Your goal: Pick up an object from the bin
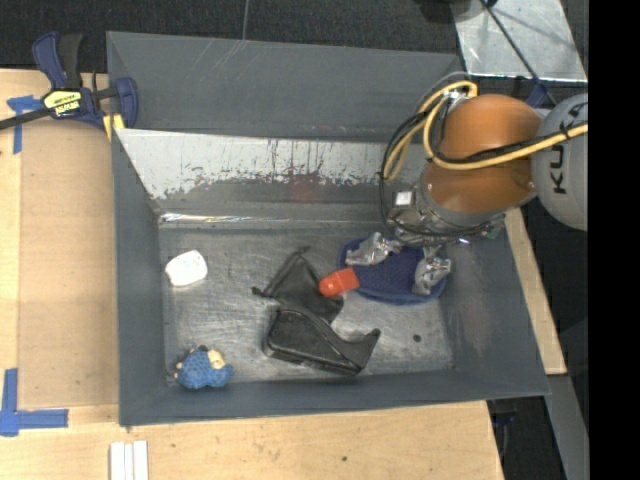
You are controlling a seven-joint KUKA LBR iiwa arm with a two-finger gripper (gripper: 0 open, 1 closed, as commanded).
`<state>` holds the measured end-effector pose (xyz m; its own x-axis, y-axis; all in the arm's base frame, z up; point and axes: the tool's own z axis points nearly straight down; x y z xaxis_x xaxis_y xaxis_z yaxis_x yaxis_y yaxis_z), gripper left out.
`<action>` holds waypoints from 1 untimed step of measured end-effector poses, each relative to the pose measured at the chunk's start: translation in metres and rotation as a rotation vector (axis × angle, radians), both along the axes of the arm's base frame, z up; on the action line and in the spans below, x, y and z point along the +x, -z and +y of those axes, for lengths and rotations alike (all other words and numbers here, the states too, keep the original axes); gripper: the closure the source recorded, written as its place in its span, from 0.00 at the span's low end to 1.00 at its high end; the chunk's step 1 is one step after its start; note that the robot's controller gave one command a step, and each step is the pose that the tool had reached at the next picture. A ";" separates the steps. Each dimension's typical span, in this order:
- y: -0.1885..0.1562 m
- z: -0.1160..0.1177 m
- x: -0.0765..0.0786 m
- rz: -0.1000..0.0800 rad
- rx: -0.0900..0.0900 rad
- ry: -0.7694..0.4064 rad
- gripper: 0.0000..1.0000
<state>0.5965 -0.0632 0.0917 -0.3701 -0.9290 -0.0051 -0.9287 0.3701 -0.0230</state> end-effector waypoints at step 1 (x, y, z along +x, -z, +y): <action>-0.001 0.001 0.001 -0.002 0.003 0.004 1.00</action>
Offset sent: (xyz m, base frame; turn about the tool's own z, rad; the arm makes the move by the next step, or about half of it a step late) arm 0.0000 0.0000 0.0000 0.0000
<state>0.5973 -0.0624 0.0929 -0.3735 -0.9276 -0.0088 -0.9273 0.3736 -0.0234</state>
